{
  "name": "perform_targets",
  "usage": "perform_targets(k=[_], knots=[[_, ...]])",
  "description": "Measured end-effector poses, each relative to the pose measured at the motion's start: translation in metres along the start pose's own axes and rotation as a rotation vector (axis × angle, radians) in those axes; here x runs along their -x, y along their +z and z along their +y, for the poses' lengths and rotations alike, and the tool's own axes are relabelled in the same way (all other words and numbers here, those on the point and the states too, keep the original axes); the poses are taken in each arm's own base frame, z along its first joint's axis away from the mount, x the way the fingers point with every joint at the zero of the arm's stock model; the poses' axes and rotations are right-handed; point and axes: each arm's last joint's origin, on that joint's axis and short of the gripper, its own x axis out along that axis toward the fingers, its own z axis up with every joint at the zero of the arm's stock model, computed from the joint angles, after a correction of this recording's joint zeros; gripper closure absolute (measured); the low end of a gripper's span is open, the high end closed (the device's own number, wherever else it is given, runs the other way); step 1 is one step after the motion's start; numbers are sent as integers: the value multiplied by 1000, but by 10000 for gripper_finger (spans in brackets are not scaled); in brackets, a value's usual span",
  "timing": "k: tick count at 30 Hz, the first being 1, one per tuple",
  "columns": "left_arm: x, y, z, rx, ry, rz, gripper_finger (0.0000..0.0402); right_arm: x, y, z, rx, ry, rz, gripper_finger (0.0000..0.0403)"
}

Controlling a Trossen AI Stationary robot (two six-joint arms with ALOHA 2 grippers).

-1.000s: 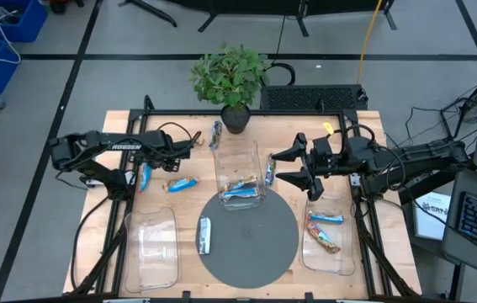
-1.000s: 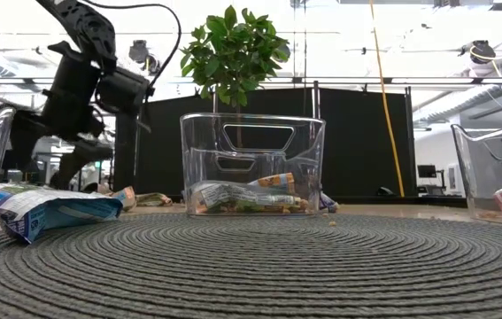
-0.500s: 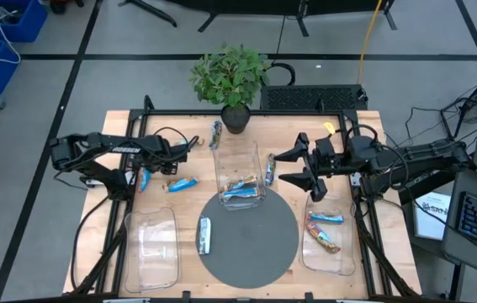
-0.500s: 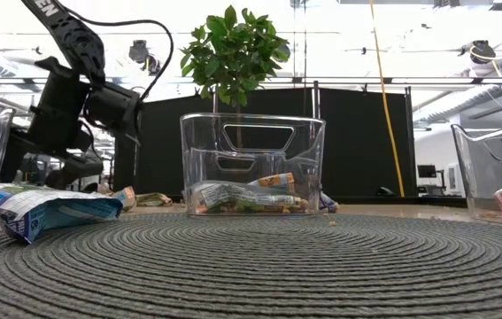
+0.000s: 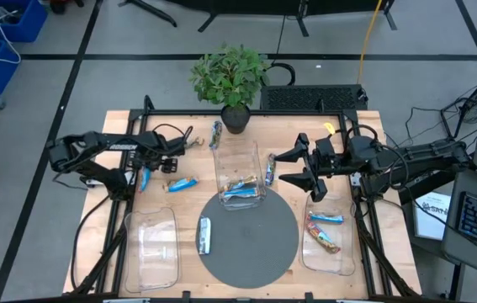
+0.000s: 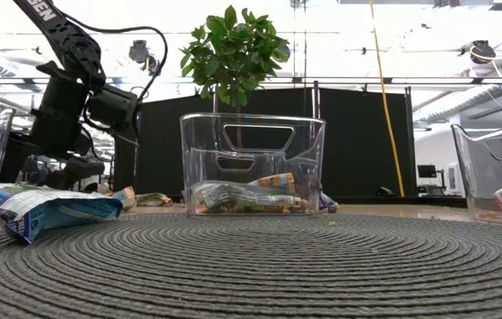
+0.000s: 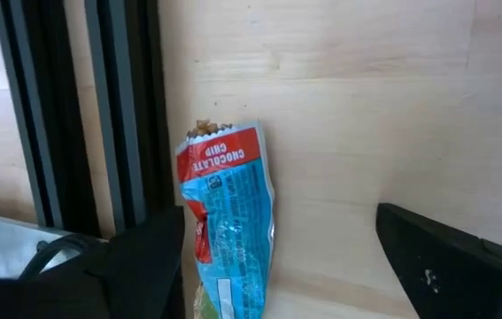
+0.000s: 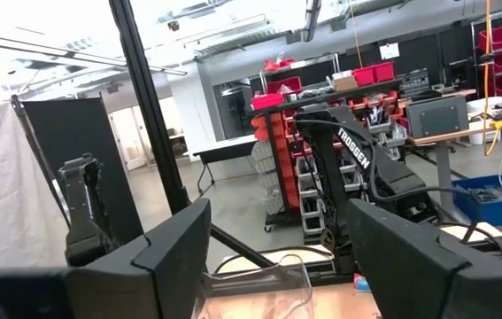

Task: Pick and place Granola Bars by type
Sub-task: Put the red granola bar into the right transparent bin

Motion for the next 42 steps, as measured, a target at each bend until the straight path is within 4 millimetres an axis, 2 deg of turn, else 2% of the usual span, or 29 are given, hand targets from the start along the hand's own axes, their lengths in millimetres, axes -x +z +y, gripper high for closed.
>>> perform_targets(k=[16, 25, 28, 42], knots=[[-7, 20, 8, -89, -97, 74, 25, 0, 0, 0, -19, -1, 2, 149], [-8, 22, 9, -99, -115, 96, 36, 0, 0, 0, -19, -3, 2, 149], [-8, 22, 8, -93, -125, 99, 68, 0, 0, 0, -19, -4, 1, 149], [-8, 23, 2, -66, -212, 114, 266, 0, 1, 0, -18, -1, -15, 149]])
